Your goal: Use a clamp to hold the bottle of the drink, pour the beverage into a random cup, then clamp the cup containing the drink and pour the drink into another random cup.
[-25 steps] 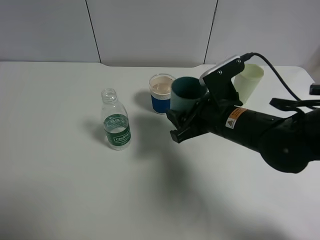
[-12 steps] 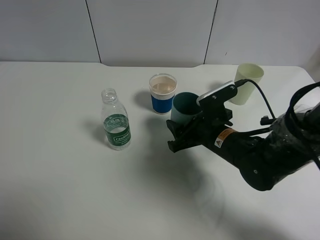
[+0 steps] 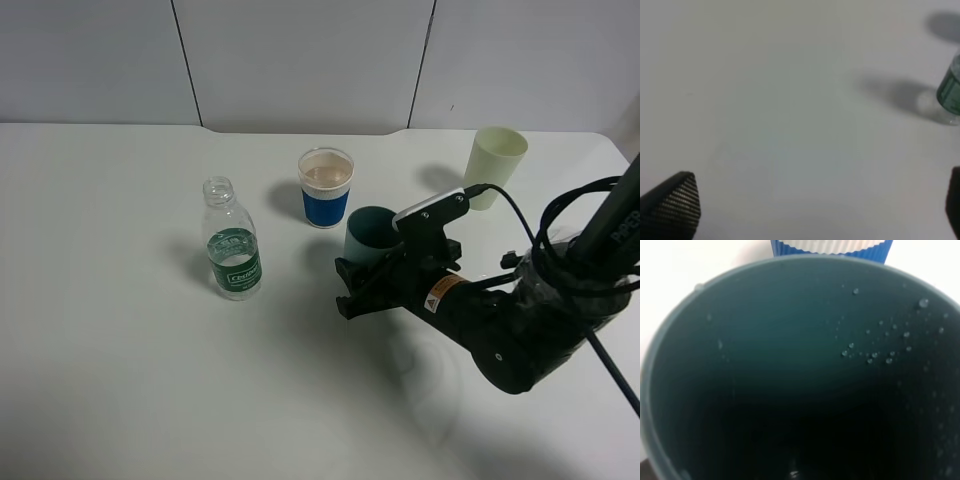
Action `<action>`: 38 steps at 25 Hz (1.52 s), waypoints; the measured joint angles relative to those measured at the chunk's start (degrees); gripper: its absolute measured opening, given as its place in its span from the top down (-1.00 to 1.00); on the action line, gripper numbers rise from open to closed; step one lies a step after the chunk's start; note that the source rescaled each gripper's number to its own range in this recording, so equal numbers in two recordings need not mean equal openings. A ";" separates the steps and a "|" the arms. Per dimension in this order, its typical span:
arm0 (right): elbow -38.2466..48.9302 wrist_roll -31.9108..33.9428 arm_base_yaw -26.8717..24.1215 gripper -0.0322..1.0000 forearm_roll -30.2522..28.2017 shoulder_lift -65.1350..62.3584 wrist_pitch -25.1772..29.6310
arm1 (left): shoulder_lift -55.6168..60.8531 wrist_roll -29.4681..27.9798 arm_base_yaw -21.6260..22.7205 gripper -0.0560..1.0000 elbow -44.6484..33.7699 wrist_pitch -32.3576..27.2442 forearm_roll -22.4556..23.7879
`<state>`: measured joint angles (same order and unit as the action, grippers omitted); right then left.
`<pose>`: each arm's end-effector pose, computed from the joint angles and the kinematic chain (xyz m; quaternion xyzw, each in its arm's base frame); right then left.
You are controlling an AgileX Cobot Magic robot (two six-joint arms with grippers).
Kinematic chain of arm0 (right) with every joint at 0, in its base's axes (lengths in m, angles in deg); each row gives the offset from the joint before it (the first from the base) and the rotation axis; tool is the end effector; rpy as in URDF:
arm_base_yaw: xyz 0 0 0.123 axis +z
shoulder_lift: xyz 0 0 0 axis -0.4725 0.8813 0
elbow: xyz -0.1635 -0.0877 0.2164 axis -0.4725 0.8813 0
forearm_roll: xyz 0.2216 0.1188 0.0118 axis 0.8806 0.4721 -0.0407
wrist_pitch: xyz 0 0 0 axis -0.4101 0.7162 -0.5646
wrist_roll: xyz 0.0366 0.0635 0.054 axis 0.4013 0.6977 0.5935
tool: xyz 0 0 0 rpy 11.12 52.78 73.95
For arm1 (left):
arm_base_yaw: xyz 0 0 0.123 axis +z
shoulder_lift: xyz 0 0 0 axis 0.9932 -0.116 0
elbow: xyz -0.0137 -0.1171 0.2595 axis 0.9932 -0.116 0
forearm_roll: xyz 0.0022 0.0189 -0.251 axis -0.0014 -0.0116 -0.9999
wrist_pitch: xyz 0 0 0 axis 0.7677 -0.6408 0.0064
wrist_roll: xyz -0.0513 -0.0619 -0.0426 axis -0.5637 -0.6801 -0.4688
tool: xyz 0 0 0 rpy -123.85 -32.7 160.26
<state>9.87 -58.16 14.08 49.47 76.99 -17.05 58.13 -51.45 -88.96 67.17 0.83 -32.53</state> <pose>0.2183 0.1692 0.0659 -0.2328 0.8025 0.1060 0.5390 -0.0069 0.0016 0.2805 0.0445 0.8470 -0.0182 0.5294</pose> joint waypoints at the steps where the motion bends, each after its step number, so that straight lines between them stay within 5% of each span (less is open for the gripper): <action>1: 0.00 0.01 0.00 0.94 0.00 0.15 -0.27 | 0.00 0.00 0.00 -1.00 0.00 0.00 0.00; 16: 0.00 0.04 0.00 0.89 -0.17 0.66 -1.21 | 0.00 0.00 0.00 -1.00 0.00 0.00 0.00; 17: 0.00 0.04 0.00 0.74 -0.24 0.72 -1.21 | 0.00 0.00 0.00 -1.00 0.00 0.00 0.00; 19: 0.00 0.04 0.00 0.09 -0.58 0.84 -1.02 | 0.00 0.00 0.00 -1.00 0.00 -0.06 0.00; 21: 0.00 0.04 0.00 -0.83 -0.81 0.84 -1.16 | 0.00 0.00 0.00 -1.00 0.00 -0.06 0.00; 30: 0.00 1.50 0.00 -0.98 -2.77 -0.88 1.06 | 0.00 0.00 0.00 -1.00 0.00 -0.06 0.00; 38: 10.73 4.15 0.00 -0.99 0.63 -15.99 5.06 | 0.00 0.00 0.00 -1.00 0.00 -0.06 0.00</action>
<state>20.60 -54.02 14.08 50.10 61.00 -12.00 58.13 -51.45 -88.96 67.17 0.77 -32.53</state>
